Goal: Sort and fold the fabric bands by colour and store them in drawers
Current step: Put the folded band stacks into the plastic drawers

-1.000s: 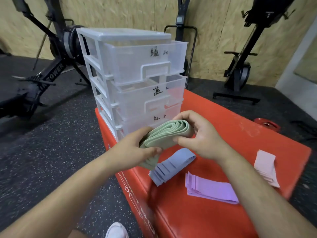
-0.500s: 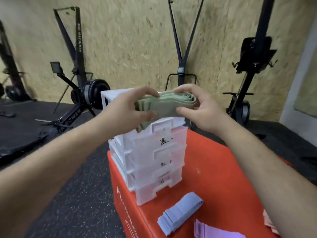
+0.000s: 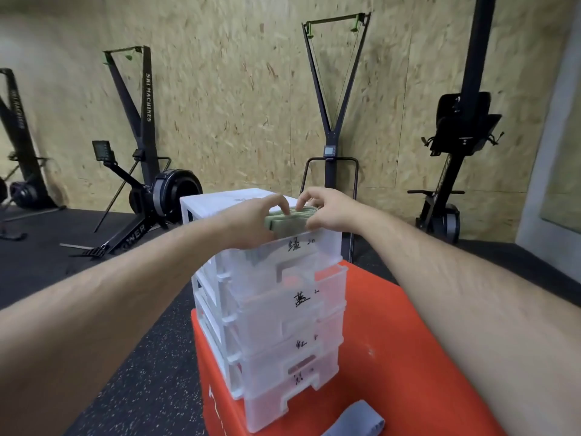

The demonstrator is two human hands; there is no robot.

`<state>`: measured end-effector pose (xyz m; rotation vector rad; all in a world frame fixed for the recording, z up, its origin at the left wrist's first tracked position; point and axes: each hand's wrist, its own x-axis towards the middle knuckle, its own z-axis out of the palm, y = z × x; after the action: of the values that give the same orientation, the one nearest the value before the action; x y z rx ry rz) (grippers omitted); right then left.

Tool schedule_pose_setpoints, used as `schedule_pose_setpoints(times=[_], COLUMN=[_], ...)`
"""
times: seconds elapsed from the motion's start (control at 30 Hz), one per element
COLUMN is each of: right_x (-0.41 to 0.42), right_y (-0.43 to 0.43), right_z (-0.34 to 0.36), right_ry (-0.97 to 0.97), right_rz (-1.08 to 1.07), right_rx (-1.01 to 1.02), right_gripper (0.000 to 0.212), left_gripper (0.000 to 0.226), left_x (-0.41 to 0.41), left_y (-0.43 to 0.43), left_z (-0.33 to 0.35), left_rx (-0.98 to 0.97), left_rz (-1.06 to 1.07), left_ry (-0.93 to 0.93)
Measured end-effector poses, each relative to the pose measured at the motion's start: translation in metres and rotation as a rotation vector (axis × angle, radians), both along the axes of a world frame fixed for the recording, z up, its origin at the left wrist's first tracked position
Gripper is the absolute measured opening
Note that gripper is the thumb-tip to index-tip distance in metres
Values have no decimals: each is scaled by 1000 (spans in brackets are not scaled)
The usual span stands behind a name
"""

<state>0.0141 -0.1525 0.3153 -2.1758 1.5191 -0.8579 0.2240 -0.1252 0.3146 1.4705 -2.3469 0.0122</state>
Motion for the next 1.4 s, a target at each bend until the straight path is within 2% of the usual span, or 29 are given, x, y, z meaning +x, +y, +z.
schedule_pose_setpoints(times=[0.13,0.27,0.43,0.53,0.73,0.87,1.0,1.1,1.2,1.3,1.4], right_x=[0,11,24,21,2,-14,-30,-31,-22,-13,-2], right_y=[-11,-16,-11,-9,3,14,35,44,46,44,35], right_z=[0,4,1,-4,-31,-56,-97,-130,-149,-146,-138], right_ry=[-41,145,351,282,-81,-31,-97,-40,67,87,135], right_rz=[-34,-9,18,23,38,30,-88,-132,-120,-144,-152], right_rx=[99,170,187,158,-84,-357,-532,-517,-409,-312,-245], right_gripper=[28,24,24,25,20,31,34,39,52,61,58], left_gripper=[27,13,21,23,25,50,64,77,82,83,83], left_x=[-1,-2,-2,2,8,15,28,32,33,34,38], left_y=[-13,-20,-13,-10,-1,28,53,59,57,50,38], left_z=[-3,2,9,9,0,-16,-49,-78,-95,-98,-99], left_rx=[39,108,210,224,50,-103,-263,-353,-451,-522,-513], left_rz=[-22,-4,3,19,20,5,41,88,150,193,240], left_ry=[-42,-171,-250,-255,-101,-152,-137,-178,-208,-246,-289])
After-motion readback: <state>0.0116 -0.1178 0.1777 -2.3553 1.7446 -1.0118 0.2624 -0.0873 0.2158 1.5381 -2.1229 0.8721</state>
